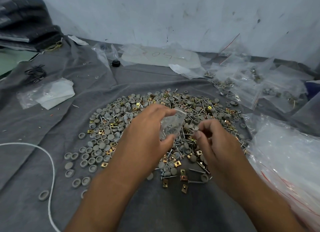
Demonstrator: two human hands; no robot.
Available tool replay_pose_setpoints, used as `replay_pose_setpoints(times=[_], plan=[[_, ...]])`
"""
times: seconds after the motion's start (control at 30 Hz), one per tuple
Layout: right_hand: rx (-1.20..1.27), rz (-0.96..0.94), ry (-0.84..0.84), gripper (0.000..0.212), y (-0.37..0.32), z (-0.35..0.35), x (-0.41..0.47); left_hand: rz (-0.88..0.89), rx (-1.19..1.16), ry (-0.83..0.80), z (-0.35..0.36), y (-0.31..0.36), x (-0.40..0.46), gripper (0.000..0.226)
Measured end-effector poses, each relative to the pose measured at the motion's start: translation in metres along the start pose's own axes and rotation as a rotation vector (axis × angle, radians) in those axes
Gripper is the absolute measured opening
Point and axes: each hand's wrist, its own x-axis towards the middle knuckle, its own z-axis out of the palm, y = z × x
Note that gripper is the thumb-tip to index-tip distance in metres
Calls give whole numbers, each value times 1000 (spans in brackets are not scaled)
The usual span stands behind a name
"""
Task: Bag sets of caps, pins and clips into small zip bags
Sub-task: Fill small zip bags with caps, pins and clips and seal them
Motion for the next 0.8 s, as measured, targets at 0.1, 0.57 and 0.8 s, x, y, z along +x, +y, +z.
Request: replay_pose_setpoints(times=[0.1,0.57,0.8], plan=[[-10,-236,151,7,-15,2,3,8,6,-14,2,1,1,57],[-1,-192,184,17,-12,-1,12,3,16,-13,3,0,1,55],[-507,101,-693,43,17,-21,4,2,9,-17,4,2,1,56]])
